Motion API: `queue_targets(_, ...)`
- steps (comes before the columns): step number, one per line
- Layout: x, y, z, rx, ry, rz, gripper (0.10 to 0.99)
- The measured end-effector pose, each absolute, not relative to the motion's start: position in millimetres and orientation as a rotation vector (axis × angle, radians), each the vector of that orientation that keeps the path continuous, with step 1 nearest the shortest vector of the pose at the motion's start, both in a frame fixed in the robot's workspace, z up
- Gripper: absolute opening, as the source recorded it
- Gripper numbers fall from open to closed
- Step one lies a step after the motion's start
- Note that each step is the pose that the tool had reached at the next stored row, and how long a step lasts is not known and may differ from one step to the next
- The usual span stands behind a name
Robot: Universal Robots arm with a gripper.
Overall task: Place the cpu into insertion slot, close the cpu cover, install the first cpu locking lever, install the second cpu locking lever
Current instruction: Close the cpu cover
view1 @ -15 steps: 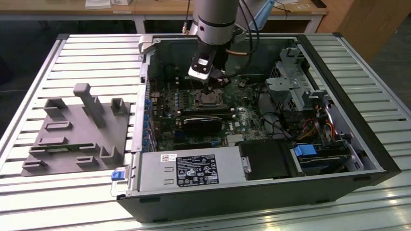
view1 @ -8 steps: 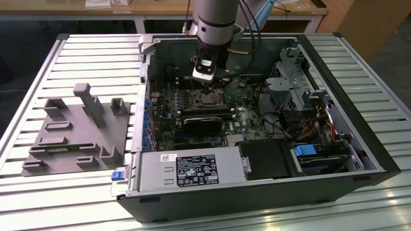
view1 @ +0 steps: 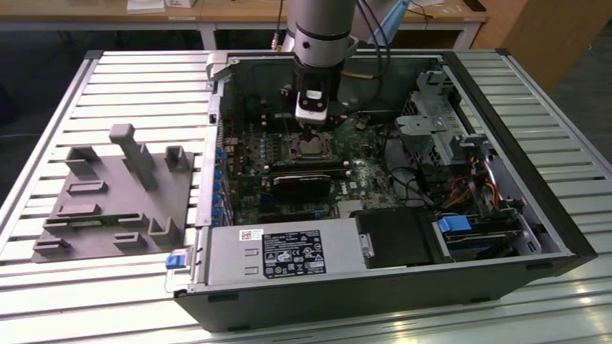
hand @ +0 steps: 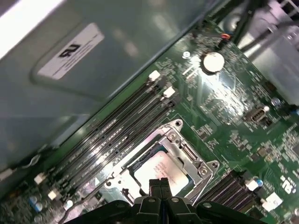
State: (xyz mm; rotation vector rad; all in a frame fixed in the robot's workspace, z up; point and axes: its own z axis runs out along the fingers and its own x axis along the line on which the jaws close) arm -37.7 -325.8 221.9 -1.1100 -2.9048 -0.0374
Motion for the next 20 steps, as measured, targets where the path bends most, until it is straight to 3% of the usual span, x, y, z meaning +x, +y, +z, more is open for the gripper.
queue_targets(20, -37.7, -325.8, 221.9, -0.566, -3.054, -0.028, 0.106)
